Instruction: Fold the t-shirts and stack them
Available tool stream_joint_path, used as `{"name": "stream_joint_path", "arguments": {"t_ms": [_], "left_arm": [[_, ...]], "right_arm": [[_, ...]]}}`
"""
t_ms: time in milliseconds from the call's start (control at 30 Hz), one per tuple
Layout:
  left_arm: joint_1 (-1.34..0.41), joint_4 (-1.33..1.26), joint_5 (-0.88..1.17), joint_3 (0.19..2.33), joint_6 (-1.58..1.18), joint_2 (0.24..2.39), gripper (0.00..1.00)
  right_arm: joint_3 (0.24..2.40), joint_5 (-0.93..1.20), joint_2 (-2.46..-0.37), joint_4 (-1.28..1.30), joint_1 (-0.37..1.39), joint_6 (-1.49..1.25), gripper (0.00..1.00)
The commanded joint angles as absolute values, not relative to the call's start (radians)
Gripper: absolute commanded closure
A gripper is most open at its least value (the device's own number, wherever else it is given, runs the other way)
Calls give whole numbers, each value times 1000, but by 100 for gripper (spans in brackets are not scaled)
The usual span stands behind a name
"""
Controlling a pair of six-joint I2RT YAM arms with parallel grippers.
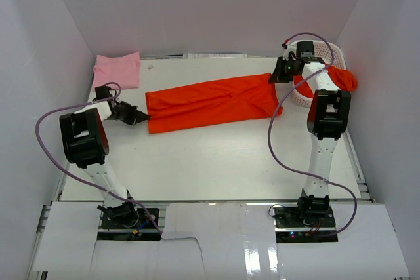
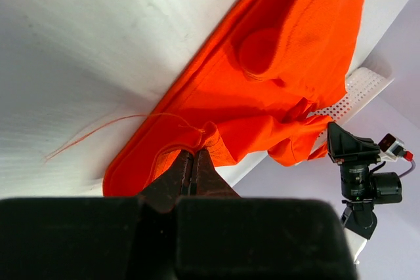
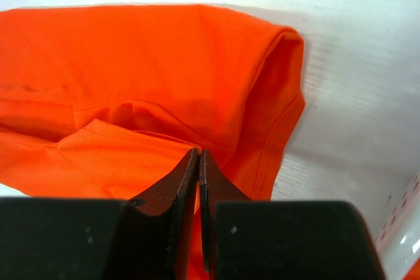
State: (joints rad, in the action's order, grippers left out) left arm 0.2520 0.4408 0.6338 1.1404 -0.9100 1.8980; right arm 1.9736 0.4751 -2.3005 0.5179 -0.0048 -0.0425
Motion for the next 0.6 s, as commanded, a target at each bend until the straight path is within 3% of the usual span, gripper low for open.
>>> {"name": "stream_joint_path", "arguments": {"t_ms": [0, 567], "left_arm": [[249, 434, 618, 1184, -908, 1893, 100], [244, 437, 609, 1246, -910, 1924, 100]], "right_arm": [[2063, 499, -2325, 476, -2, -34, 90], [2140, 511, -2399, 428, 43, -41, 87]]}}
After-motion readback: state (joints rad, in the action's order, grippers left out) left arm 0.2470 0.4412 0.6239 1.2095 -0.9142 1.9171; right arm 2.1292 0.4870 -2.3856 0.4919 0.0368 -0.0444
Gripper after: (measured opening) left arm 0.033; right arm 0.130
